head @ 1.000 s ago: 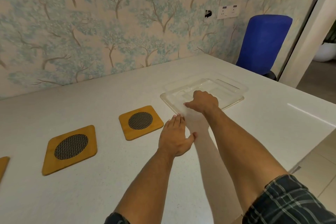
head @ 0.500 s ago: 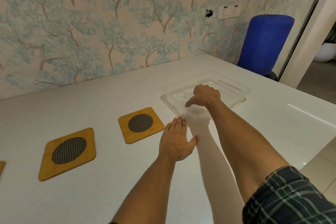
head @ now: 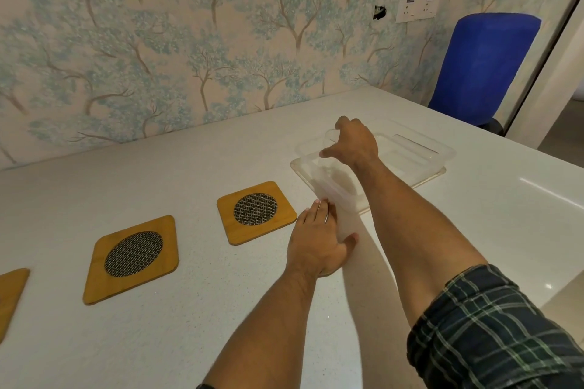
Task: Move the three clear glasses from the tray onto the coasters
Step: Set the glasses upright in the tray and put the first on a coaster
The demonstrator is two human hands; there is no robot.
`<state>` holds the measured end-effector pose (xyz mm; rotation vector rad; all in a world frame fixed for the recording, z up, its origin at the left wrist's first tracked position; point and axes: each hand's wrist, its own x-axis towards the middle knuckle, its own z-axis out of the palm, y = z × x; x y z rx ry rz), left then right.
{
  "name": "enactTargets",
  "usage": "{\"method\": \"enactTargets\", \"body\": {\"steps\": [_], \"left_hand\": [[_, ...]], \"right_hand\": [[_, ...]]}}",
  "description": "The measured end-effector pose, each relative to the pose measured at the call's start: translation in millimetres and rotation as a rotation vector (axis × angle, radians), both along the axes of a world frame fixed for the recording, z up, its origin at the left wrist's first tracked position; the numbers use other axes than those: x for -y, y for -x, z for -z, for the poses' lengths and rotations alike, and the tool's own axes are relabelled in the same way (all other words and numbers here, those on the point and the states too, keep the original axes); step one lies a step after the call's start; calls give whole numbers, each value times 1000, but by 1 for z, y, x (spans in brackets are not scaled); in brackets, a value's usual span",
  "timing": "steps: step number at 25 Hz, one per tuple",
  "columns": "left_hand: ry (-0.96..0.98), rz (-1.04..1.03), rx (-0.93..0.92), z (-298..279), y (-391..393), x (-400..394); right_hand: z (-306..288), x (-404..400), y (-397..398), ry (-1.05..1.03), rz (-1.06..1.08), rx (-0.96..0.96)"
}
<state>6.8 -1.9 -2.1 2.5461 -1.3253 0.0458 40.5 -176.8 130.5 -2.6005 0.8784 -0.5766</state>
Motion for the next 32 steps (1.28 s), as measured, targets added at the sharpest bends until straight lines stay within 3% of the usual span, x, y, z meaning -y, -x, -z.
{"method": "enactTargets", "body": {"steps": [11, 13, 16, 18, 21, 23, 32], "left_hand": [[-7, 13, 5, -4, 0, -2], [-30, 6, 11, -3, 0, -1], [-46, -4, 24, -1, 1, 1], [-29, -3, 17, 0, 0, 0], [-26, -1, 11, 0, -1, 0], [-30, -1, 5, 1, -2, 0], [-70, -16, -1, 0, -2, 0]], "right_hand": [[12, 2, -9, 31, -139, 3], [10, 6, -3, -83, -136, 118], [11, 21, 6, -205, 80, 444], [17, 36, 13, -141, 178, 344], [25, 49, 20, -36, 60, -79], [28, 55, 19, 49, -5, -227], [42, 60, 0, 501, -155, -418]]}}
